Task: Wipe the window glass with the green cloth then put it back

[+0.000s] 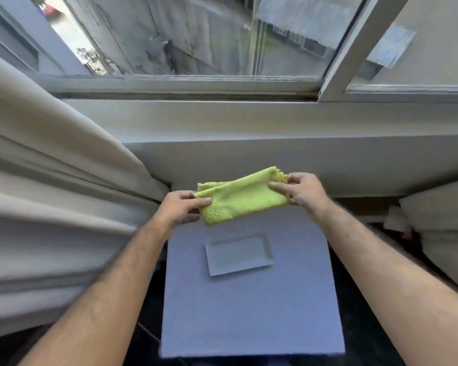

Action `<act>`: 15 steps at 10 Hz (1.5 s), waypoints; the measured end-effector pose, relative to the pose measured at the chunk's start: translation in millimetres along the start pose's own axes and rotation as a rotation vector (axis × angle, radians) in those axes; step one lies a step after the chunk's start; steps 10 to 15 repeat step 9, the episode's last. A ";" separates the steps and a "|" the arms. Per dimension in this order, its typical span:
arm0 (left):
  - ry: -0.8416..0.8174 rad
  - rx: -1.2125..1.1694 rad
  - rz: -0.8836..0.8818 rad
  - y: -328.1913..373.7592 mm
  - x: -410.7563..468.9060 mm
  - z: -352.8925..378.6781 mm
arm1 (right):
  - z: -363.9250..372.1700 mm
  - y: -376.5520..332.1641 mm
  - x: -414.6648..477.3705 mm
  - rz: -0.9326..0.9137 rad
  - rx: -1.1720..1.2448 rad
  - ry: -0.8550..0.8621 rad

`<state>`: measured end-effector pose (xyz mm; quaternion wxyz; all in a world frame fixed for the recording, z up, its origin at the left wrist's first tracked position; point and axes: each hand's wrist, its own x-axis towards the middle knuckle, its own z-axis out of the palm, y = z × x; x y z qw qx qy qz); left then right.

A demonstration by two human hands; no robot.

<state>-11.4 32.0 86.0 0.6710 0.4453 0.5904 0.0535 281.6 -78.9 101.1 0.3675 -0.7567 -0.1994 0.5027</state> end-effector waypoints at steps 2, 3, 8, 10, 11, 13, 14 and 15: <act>0.026 0.085 -0.181 -118.7 51.6 32.2 | 29.5 142.2 31.4 0.163 -0.238 0.061; 0.095 0.201 -0.207 -164.8 69.0 49.7 | 47.9 196.6 38.5 0.200 -0.352 0.050; 0.236 1.089 0.035 -217.6 87.9 75.5 | 85.4 232.4 58.6 -0.011 -1.104 0.058; 0.264 1.160 0.206 -185.3 71.6 69.5 | 72.4 194.4 46.7 -0.205 -1.223 0.020; 0.264 1.160 0.206 -185.3 71.6 69.5 | 72.4 194.4 46.7 -0.205 -1.223 0.020; 0.264 1.160 0.206 -185.3 71.6 69.5 | 72.4 194.4 46.7 -0.205 -1.223 0.020; 0.264 1.160 0.206 -185.3 71.6 69.5 | 72.4 194.4 46.7 -0.205 -1.223 0.020; 0.264 1.160 0.206 -185.3 71.6 69.5 | 72.4 194.4 46.7 -0.205 -1.223 0.020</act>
